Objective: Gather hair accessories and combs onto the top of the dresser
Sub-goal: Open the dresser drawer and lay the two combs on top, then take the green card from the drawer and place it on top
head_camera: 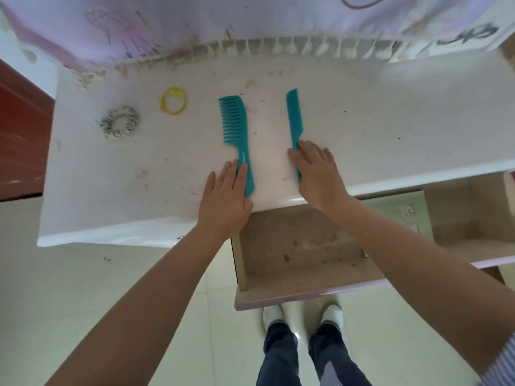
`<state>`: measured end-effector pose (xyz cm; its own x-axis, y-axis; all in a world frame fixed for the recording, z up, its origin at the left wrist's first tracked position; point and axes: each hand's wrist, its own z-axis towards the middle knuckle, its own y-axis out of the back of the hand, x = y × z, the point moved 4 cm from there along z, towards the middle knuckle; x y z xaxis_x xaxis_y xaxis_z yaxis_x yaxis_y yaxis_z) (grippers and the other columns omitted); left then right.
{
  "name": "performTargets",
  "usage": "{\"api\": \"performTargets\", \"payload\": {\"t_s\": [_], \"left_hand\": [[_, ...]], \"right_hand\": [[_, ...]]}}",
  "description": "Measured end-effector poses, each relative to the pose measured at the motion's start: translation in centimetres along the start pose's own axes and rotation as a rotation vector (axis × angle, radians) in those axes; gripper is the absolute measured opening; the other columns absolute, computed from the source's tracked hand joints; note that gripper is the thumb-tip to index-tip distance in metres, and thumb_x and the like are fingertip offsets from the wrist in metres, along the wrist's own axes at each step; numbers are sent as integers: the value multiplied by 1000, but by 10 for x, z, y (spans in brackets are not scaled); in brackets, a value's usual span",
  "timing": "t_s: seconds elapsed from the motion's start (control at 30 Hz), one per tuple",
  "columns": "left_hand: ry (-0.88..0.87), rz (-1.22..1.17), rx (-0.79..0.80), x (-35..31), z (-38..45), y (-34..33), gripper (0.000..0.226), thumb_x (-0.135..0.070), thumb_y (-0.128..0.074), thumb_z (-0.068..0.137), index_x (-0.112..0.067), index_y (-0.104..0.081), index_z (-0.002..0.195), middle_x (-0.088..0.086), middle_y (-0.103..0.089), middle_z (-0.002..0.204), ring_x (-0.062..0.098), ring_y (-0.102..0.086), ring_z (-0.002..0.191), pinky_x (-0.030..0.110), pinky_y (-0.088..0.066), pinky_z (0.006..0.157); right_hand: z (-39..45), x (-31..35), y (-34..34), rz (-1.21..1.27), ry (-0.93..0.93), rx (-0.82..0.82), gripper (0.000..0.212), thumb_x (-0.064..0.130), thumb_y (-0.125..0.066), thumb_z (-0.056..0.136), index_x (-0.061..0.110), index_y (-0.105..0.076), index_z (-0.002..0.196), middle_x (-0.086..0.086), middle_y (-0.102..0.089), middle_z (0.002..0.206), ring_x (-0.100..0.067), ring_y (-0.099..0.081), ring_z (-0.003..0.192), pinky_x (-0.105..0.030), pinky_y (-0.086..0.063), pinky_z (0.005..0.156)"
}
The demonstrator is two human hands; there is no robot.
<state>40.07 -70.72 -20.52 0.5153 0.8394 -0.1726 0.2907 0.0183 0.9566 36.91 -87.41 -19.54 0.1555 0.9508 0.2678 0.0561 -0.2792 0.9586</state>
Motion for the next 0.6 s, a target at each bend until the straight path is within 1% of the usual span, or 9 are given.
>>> {"api": "performTargets", "payload": {"t_s": [0.1,0.2,0.23,0.3,0.37,0.43,0.47,0.53,0.6], "left_hand": [[9,29,67,-5,5,1,61,-30,-30,95,-12,-3,147,9,-3,158,24,-1,146,43,-2,119],[58,-6,-6,-18,-5,11,62,-37,-36,95,-5,-16,145,18,-14,156,31,-10,144,46,-11,118],[-11,-20,-118,-30,-12,16,60,-36,-43,93,0,-31,139,25,-28,150,37,-23,140,49,-21,115],[-352,-67,-411,-64,-28,20,40,-26,-51,85,0,-56,116,28,-62,120,39,-50,120,50,-40,103],[-696,-148,-558,-98,-42,13,20,-19,-49,84,-6,-63,93,17,-74,91,26,-55,99,43,-41,95],[-788,-213,-428,-125,-34,-3,23,-14,-48,85,-5,-67,78,13,-73,79,24,-58,83,35,-46,83],[-732,-230,-275,-140,-25,-16,23,-13,-48,84,-5,-69,80,14,-72,82,27,-62,82,33,-48,79],[-409,-296,126,-164,-4,-50,28,-15,-47,88,-4,-62,109,19,-65,113,31,-59,105,34,-47,90],[-38,-398,469,-183,12,-88,40,-19,-45,94,2,-45,129,21,-49,136,32,-46,125,34,-38,101]], "right_hand": [[-6,-6,7,36,46,30,52,-1,-41,93,10,-31,142,-17,-26,153,-30,-23,142,-44,-19,118],[-30,-27,28,171,3,-123,42,-11,-45,84,-3,-53,125,-30,-53,130,-42,-52,118,-46,-45,102],[-45,-37,35,207,4,-195,34,-9,-44,80,-9,-63,109,-33,-64,109,-43,-63,98,-44,-54,87],[-81,-67,44,242,-28,-241,34,3,-37,73,-10,-69,76,-27,-70,71,-37,-68,64,-32,-56,59],[-111,-105,36,220,-115,-156,37,9,-35,72,-8,-67,64,-24,-67,60,-34,-67,56,-30,-52,49],[-126,-154,25,189,-322,5,31,5,-41,80,-6,-69,76,-27,-72,77,-29,-68,71,-24,-51,63],[-129,-181,18,157,-440,66,26,2,-45,84,-5,-69,89,-27,-72,92,-27,-67,83,-16,-49,69],[-132,-225,3,133,-657,213,31,2,-50,86,-2,-60,115,-25,-64,119,-32,-61,106,-29,-49,88],[-128,-248,-13,153,-747,361,40,5,-51,87,0,-50,127,-24,-59,125,-36,-58,110,-37,-49,85]]}}
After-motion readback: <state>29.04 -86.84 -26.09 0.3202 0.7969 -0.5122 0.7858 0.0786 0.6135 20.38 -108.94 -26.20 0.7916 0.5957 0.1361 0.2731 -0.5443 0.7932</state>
